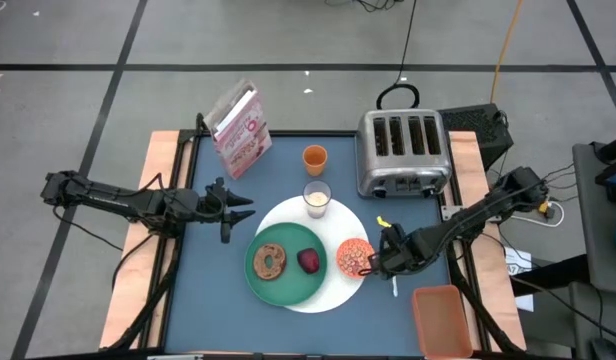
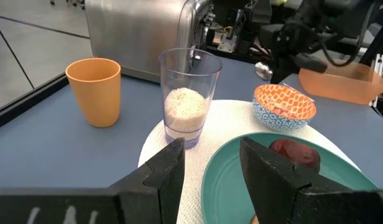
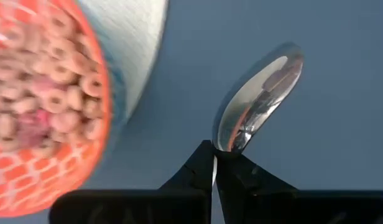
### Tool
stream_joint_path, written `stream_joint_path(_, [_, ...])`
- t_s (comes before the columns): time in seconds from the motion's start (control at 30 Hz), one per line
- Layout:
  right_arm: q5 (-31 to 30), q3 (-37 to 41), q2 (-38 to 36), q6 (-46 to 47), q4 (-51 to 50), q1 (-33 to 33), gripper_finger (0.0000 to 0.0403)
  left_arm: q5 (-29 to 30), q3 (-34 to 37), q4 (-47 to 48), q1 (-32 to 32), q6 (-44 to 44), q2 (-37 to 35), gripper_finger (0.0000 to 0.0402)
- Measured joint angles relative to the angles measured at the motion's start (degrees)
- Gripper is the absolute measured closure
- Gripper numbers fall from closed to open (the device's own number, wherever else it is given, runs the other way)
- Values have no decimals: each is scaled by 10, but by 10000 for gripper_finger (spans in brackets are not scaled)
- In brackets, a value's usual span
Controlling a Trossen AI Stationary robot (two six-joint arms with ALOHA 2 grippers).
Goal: Arrange a breakfast setting
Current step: Put the green spoon to the right of the orange bowl
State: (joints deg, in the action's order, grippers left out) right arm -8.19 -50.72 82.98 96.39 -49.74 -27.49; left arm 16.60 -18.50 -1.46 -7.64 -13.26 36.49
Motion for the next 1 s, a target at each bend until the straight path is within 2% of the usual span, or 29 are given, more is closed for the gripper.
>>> stream_joint_path(0.37, [23,0,50,10,-6,30,400,0,0,0,0,1,0,243])
stream_joint_path(1.0, [20,0,50,-19,4,47,387,0,0,0,0,0,0,243])
